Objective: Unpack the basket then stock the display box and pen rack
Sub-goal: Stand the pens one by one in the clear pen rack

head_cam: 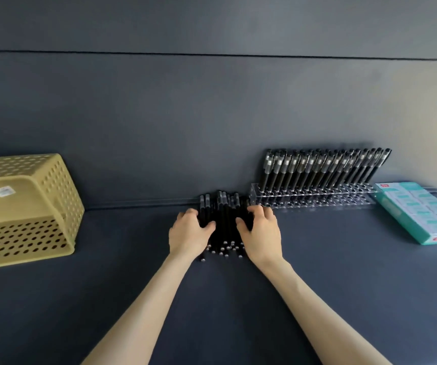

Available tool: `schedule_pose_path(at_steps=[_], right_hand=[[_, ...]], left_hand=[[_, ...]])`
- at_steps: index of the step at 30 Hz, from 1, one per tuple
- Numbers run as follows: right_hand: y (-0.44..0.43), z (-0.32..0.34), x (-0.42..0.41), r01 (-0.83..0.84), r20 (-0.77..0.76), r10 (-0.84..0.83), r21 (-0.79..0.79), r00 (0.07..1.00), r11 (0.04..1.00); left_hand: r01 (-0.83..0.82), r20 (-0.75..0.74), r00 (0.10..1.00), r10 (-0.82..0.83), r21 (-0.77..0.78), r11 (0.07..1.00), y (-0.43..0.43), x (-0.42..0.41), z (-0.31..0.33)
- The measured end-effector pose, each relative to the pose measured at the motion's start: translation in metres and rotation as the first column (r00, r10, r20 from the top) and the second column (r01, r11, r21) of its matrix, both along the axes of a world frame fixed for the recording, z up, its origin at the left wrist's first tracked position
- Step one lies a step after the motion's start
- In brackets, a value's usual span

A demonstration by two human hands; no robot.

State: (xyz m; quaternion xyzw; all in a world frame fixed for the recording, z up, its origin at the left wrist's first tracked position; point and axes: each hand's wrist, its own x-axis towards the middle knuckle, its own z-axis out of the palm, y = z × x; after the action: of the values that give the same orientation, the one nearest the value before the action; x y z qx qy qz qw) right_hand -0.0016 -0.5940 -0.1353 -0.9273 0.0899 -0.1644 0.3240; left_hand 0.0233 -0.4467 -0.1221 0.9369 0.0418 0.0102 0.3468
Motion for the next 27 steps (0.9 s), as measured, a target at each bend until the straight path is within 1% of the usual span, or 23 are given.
schedule_pose_path(at_steps=[2, 5, 9, 11, 12, 14, 16, 19, 22, 25, 27], right_hand=[[0.000, -0.001, 0.001, 0.004, 0.015, -0.005, 0.055, 1.000, 0.998], [-0.002, -0.002, 0.001, -0.003, 0.032, -0.002, 0.154, 1.000, 0.988], [-0.004, -0.002, 0.002, 0.001, 0.072, -0.017, 0.221, 0.997, 0.975], [-0.003, -0.003, 0.002, -0.012, 0.085, -0.011, 0.256, 0.996, 0.967], [-0.003, -0.003, 0.002, -0.018, 0.098, -0.010, 0.282, 0.995, 0.959], [-0.002, -0.001, 0.001, -0.032, 0.143, -0.020, 0.352, 0.990, 0.935], [-0.003, 0.002, -0.002, -0.065, 0.175, -0.012, 0.427, 0.985, 0.902], [-0.009, 0.010, -0.006, -0.139, 0.189, 0.049, 0.499, 0.981, 0.855], [-0.023, 0.025, -0.009, -0.214, 0.242, 0.093, 0.544, 0.966, 0.811], [-0.046, 0.040, -0.015, -0.285, 0.291, 0.133, 0.579, 0.947, 0.764], [-0.067, 0.047, -0.020, -0.310, 0.307, 0.145, 0.599, 0.940, 0.738]], left_hand=[[0.019, -0.024, 1.000, -0.019, -0.030, 0.999, 0.004, 0.005, -0.001], [0.018, -0.014, 1.000, -0.018, -0.056, 0.998, 0.007, 0.006, -0.004], [-0.006, 0.004, 1.000, 0.006, -0.105, 0.995, 0.010, 0.004, -0.005], [0.008, 0.025, 1.000, -0.005, -0.121, 0.993, 0.011, 0.002, -0.005], [0.023, 0.047, 0.999, -0.017, -0.138, 0.990, 0.010, -0.001, -0.005], [0.045, 0.073, 0.997, -0.030, -0.222, 0.974, 0.012, -0.006, -0.006], [0.054, 0.060, 0.998, -0.035, -0.349, 0.936, 0.014, -0.010, -0.002], [0.119, 0.101, 0.992, -0.078, -0.512, 0.851, 0.009, -0.017, 0.009], [0.203, 0.134, 0.979, -0.153, -0.606, 0.769, -0.010, -0.025, 0.022], [0.240, 0.124, 0.967, -0.221, -0.731, 0.638, -0.036, -0.032, 0.035], [0.262, 0.122, 0.956, -0.265, -0.756, 0.600, -0.057, -0.036, 0.041]])
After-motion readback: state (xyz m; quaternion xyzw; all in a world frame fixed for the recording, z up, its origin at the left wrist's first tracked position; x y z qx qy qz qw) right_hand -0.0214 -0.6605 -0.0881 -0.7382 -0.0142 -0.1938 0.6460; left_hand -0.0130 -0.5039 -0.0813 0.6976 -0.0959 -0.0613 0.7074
